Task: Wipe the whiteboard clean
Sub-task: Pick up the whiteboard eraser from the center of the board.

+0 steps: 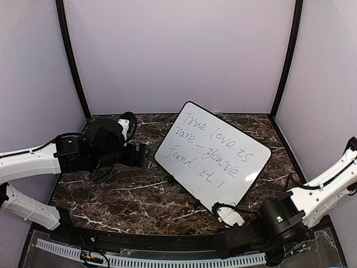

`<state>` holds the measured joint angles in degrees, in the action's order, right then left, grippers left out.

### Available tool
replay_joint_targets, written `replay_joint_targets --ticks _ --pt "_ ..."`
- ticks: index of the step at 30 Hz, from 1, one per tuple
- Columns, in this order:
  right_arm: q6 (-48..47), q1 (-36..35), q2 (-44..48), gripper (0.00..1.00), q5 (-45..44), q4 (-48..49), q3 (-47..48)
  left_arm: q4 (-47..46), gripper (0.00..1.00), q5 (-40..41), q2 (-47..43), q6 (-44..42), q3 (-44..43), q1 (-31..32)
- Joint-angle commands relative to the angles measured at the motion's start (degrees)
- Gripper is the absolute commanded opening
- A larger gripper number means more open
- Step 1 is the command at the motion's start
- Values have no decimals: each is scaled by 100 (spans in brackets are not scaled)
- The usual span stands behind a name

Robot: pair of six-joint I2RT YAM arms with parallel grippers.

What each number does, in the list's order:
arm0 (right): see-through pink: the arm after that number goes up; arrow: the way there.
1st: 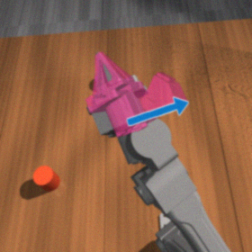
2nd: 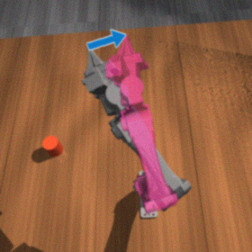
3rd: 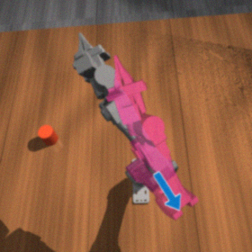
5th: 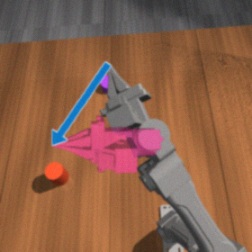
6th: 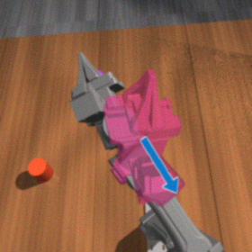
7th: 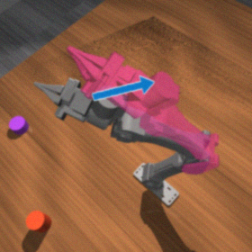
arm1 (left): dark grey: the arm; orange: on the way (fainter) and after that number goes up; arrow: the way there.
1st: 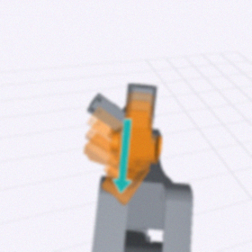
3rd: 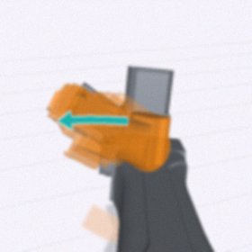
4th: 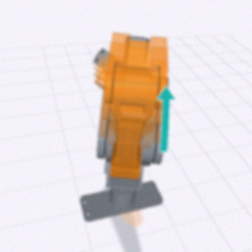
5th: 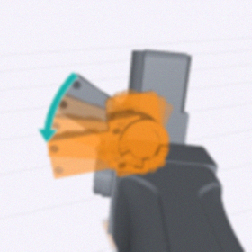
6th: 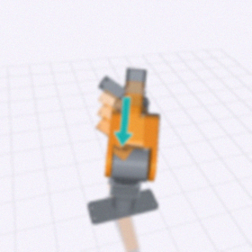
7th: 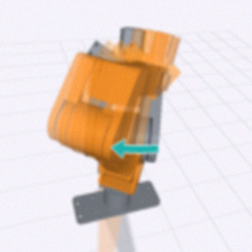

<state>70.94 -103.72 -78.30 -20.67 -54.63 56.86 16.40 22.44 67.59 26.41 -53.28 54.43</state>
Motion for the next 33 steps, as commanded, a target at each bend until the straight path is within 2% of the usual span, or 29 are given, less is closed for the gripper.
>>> replay_joint_targets --ticks 1,6,10,17,21,24,33 --pt "1211 -147 -659 77 -795 -774 -156 281 99 576 -277 157 161 16" --pt "1702 -149 -455 70 -1024 22 -729 378 99 665 -450 167 163 8" --pt "1316 -106 -304 69 -1109 851 -983 343 99 723 -548 88 181 7" --pt "972 113 -569 68 -697 1580 -1160 304 99 785 -471 18 133 7" --pt "1230 178 -543 61 -522 1618 -1408 298 99 811 -418 28 87 6" --pt "1292 177 -592 60 -462 1547 -1449 285 99 819 -387 23 62 6" --pt "864 231 -956 52 -302 1780 -1350 270 99 864 -179 -20 -63 8"
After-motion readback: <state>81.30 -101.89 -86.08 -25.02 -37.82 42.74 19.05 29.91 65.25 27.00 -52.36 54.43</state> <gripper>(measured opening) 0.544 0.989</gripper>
